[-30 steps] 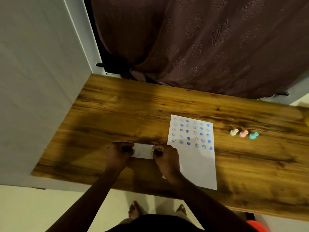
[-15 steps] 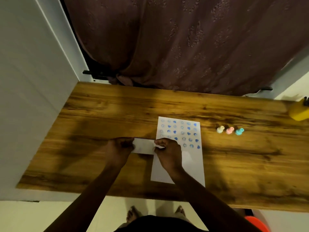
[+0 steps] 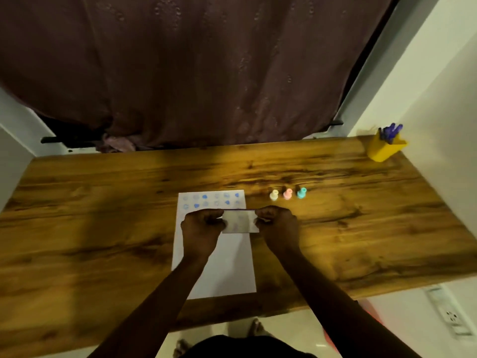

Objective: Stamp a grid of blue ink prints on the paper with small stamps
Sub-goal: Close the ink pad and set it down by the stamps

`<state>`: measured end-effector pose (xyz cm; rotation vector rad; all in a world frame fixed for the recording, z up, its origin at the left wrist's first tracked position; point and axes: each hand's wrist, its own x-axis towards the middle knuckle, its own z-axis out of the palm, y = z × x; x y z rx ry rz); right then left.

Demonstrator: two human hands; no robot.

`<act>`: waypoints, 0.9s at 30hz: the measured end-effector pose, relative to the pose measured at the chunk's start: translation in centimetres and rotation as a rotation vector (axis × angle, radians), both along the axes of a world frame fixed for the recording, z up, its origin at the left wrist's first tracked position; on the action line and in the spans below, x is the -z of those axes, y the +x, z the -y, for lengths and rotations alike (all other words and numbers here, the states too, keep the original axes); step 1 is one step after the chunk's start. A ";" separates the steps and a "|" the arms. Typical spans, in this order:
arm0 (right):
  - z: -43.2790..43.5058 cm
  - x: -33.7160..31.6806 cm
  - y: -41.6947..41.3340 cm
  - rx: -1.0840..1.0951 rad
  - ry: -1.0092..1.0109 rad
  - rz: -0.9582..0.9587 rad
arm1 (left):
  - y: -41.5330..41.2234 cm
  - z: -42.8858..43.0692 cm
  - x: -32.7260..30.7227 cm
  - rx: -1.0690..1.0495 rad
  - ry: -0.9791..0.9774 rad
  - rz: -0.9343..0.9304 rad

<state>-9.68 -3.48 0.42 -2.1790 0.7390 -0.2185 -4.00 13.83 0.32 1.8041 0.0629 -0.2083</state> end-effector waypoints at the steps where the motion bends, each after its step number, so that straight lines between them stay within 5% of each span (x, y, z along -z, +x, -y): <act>1: 1.3 0.0 -0.3 0.006 -0.006 -0.002 | -0.2 1.4 0.2 0.006 0.022 0.010; 15: 14.5 3.4 -1.4 0.140 0.049 -0.159 | -1.4 15.4 4.2 0.092 0.205 -0.101; 27: 15.6 4.7 -1.5 0.080 0.031 -0.181 | -1.1 16.6 5.8 0.165 0.345 -0.111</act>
